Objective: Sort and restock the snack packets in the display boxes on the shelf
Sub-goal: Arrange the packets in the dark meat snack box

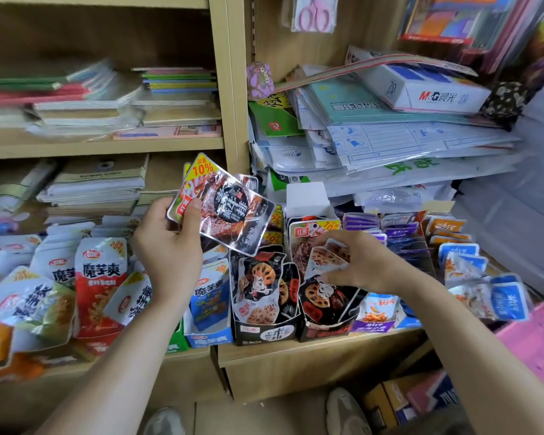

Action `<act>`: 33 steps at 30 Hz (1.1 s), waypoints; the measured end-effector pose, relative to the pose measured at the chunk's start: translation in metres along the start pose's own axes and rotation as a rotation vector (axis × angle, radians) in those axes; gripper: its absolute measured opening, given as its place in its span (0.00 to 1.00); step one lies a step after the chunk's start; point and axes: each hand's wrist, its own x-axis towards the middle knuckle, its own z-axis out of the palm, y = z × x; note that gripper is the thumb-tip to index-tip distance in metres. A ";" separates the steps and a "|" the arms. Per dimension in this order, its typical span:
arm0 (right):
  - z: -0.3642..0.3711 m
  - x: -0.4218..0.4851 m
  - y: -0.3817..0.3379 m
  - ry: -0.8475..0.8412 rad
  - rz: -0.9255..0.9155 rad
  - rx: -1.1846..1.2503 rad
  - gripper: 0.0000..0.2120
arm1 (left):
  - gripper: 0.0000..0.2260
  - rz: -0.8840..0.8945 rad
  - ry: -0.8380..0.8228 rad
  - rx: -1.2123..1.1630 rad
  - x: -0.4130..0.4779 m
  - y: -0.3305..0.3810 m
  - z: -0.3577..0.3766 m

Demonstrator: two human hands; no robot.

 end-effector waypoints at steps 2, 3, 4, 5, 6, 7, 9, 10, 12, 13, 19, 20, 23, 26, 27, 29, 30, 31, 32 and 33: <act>-0.001 0.000 0.000 0.025 0.043 -0.080 0.24 | 0.06 0.014 -0.011 -0.027 0.006 -0.003 -0.002; -0.002 -0.002 0.000 0.033 0.041 -0.086 0.22 | 0.06 0.013 -0.028 -0.036 0.008 -0.004 -0.003; -0.004 -0.005 0.000 0.048 0.025 -0.074 0.18 | 0.06 0.010 -0.047 -0.035 0.011 -0.005 -0.004; -0.005 -0.009 0.001 0.072 0.006 -0.062 0.15 | 0.06 0.008 -0.065 -0.029 0.013 -0.005 -0.005; -0.007 -0.012 0.002 0.108 0.000 -0.057 0.14 | 0.05 0.007 -0.084 -0.027 0.014 -0.005 -0.006; -0.009 -0.015 0.003 0.154 -0.002 -0.055 0.14 | 0.05 0.002 -0.105 -0.026 0.016 -0.003 -0.007; -0.011 -0.016 0.006 0.222 -0.007 -0.036 0.13 | 0.05 -0.012 -0.141 -0.015 0.018 -0.001 -0.007; -0.011 -0.016 0.008 0.234 -0.011 -0.024 0.12 | 0.05 -0.003 -0.145 0.001 0.018 -0.002 -0.007; -0.006 -0.015 0.010 0.240 -0.002 -0.033 0.17 | 0.04 0.054 -0.114 0.062 0.018 -0.004 -0.007; -0.004 -0.015 0.010 0.264 -0.004 -0.062 0.22 | 0.05 0.087 -0.087 0.097 0.017 -0.005 -0.006; 0.017 -0.019 -0.018 0.638 -0.260 -0.262 0.20 | 0.10 0.179 0.036 0.183 0.011 -0.002 -0.001; 0.028 -0.020 -0.027 0.635 -0.289 -0.255 0.18 | 0.10 0.165 0.054 0.159 0.012 -0.002 0.000; 0.062 -0.017 -0.047 0.415 -0.238 -0.296 0.28 | 0.11 0.131 0.103 0.100 0.016 -0.004 0.000; 0.087 -0.003 -0.053 0.226 -0.117 -0.400 0.35 | 0.11 0.113 0.100 0.072 0.018 -0.006 -0.001; 0.093 0.001 -0.054 0.230 -0.105 -0.402 0.35 | 0.11 0.109 0.097 0.066 0.018 -0.007 -0.002; 0.100 0.003 -0.056 0.297 -0.096 -0.380 0.30 | 0.11 0.110 0.093 0.066 0.019 -0.007 -0.004; 0.103 0.004 -0.058 0.323 -0.098 -0.380 0.27 | 0.11 0.115 0.091 0.070 0.020 -0.007 -0.005; 0.106 0.003 -0.060 0.334 -0.104 -0.384 0.24 | 0.11 0.119 0.091 0.074 0.021 -0.007 -0.006; 0.108 0.001 -0.062 0.326 -0.114 -0.378 0.20 | 0.11 0.119 0.091 0.078 0.022 -0.007 -0.008; 0.110 0.000 -0.064 0.307 -0.131 -0.351 0.18 | 0.10 0.115 0.090 0.080 0.023 -0.007 -0.009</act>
